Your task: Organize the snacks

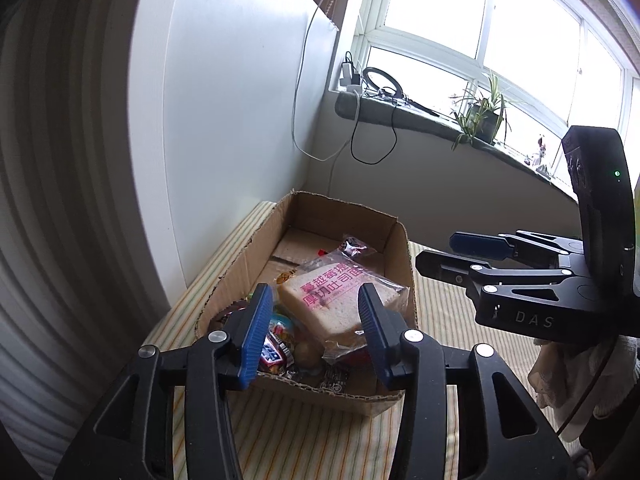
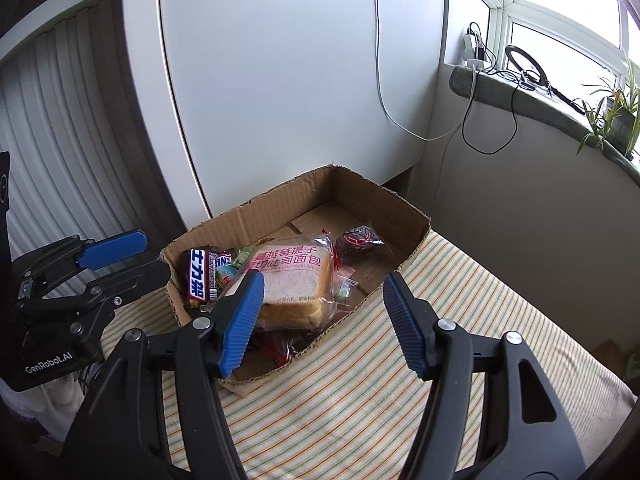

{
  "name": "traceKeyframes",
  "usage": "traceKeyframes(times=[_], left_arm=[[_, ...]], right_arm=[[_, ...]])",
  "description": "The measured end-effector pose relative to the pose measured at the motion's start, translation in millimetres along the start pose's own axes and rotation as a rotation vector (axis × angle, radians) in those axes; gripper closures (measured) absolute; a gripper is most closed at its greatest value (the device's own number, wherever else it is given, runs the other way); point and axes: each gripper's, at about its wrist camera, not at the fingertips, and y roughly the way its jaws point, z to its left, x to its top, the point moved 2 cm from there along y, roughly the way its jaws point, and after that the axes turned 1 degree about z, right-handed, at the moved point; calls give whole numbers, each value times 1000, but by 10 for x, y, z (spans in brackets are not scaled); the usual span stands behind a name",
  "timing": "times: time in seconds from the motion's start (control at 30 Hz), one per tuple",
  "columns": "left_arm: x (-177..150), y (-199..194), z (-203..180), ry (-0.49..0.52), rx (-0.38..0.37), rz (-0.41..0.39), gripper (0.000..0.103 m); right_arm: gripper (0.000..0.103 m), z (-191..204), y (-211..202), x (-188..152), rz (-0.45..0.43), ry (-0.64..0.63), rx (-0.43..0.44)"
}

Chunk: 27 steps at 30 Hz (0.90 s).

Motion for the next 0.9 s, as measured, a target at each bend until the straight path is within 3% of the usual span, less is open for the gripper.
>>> traceKeyframes(times=[0.07, 0.13, 0.33, 0.47, 0.9], left_arm=[[-30, -68, -16, 1, 0, -5, 56], [-61, -133, -24, -5, 3, -12, 42], [-152, -287, -39, -11, 28, -26, 28], [-207, -336, -79, -2, 45, -28, 26], [-295, -429, -112, -9, 65, -34, 25]], right_arm=[[32, 23, -86, -59, -5, 2, -9], [18, 49, -172, -126, -18, 0, -33], [12, 44, -376, -326, -37, 29, -80], [8, 33, -454, -415, -47, 30, -113], [8, -6, -574, -530, -57, 61, -106]])
